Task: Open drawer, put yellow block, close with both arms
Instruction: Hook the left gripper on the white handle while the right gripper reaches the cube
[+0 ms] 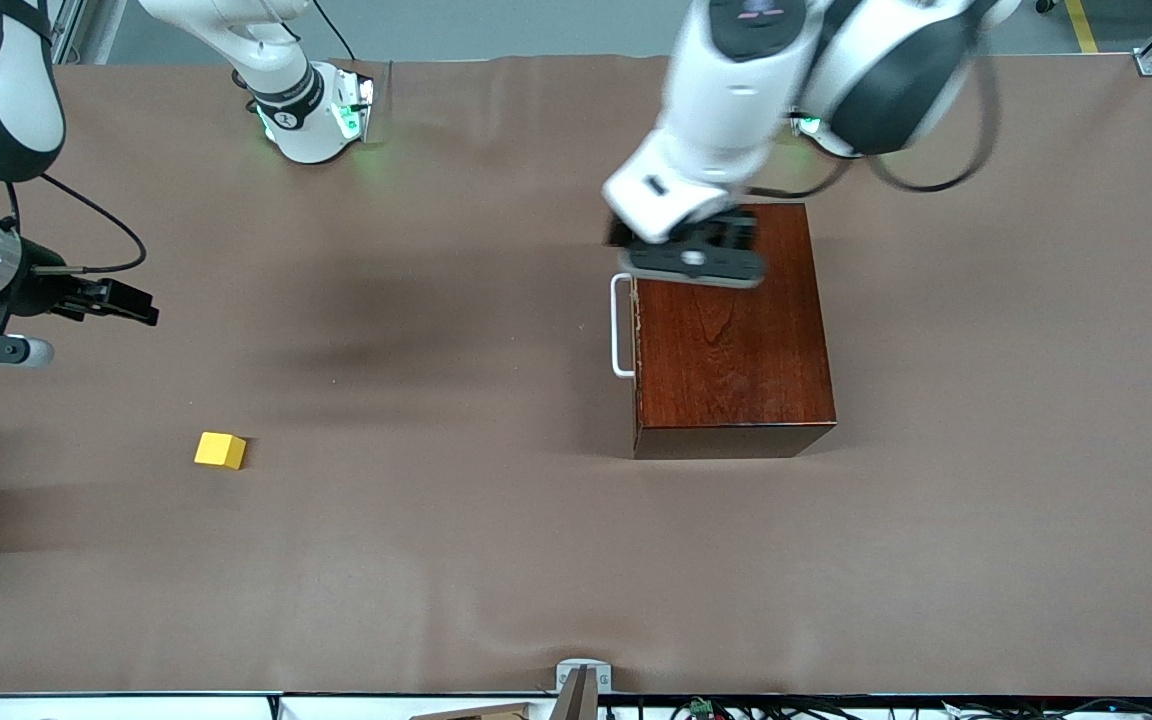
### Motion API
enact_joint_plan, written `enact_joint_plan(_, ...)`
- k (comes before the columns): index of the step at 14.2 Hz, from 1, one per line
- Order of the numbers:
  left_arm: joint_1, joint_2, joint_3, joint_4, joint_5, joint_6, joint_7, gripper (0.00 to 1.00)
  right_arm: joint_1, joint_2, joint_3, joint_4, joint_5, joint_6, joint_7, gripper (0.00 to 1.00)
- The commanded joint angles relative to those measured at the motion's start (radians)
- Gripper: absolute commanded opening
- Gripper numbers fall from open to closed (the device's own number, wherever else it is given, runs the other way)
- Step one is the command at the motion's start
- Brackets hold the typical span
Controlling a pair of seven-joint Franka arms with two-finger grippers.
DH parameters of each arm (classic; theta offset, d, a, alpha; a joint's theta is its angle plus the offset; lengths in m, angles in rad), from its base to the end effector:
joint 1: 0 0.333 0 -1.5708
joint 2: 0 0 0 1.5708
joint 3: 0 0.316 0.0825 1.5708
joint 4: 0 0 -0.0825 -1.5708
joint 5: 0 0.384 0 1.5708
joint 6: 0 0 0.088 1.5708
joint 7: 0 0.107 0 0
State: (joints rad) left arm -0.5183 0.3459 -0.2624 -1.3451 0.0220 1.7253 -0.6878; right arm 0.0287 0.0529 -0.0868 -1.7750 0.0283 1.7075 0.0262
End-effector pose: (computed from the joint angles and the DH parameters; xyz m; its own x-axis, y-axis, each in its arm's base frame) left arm 0.4936 -0.4464 0.5406 0.9968 -0.0791 -0.0070 -0.0783 -0.9937 0.0799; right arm 0.5652 -0.0293 0.5097 0.9888 -0.0880 -0.1205 -0.0910 -0.9957 -0.0196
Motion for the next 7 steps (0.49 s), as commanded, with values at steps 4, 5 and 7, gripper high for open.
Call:
enact_joint_plan(4, -0.138, 0.185, 0.038, 0.067, 0.013, 0.158, -0.201, 1.0, 0.005, -0.011, -0.004, -0.075, -0.011, 0.082, -0.005, 1.0)
enact_joint_plan(5, -0.166, 0.203, 0.06, 0.067, 0.015, 0.172, -0.223, 1.0, 0.005, -0.008, -0.004, -0.084, -0.01, 0.105, -0.005, 1.0)
enact_joint_plan(7, -0.222, 0.229, 0.115, 0.066, 0.056, 0.172, -0.225, 1.0, 0.007, 0.011, -0.004, -0.092, -0.011, 0.135, -0.006, 1.0)
